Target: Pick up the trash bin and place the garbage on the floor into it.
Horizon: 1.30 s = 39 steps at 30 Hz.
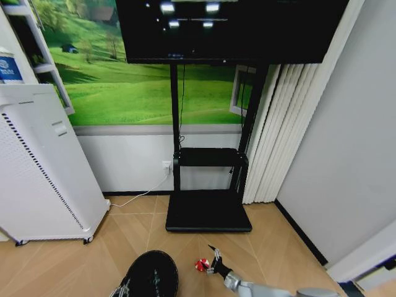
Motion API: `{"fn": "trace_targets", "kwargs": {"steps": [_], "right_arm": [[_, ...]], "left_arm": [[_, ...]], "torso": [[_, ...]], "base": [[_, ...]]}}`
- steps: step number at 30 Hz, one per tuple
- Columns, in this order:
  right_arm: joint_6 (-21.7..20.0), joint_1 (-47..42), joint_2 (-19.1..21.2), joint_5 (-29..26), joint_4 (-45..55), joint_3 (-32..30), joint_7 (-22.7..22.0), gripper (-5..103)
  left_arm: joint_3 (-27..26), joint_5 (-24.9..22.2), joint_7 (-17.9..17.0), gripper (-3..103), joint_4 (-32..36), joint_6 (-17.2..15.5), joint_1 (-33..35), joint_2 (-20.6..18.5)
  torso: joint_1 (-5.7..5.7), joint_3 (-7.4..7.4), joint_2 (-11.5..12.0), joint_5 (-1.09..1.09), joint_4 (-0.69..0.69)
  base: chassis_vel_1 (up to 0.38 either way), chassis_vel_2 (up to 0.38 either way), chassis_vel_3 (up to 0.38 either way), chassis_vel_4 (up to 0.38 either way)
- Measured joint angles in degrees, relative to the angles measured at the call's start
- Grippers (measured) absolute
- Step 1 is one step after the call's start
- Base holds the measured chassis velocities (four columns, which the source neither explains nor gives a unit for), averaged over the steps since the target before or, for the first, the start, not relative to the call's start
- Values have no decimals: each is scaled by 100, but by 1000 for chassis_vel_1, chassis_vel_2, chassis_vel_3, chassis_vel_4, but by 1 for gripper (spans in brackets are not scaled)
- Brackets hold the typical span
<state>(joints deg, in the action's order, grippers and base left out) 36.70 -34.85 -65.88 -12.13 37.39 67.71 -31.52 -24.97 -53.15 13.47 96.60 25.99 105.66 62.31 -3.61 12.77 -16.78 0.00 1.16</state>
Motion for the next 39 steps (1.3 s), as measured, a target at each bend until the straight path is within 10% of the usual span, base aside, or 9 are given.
{"fn": "trace_targets", "kwargs": {"steps": [39], "right_arm": [[260, -74, -799, 261, -1462, 506, 415, 100]], "left_arm": [[-421, -172, 230, 7, -25, 236, 675, 223]], "torso": [[-1, 0, 0, 0, -2]], "base": [[0, 0, 0, 0]]}}
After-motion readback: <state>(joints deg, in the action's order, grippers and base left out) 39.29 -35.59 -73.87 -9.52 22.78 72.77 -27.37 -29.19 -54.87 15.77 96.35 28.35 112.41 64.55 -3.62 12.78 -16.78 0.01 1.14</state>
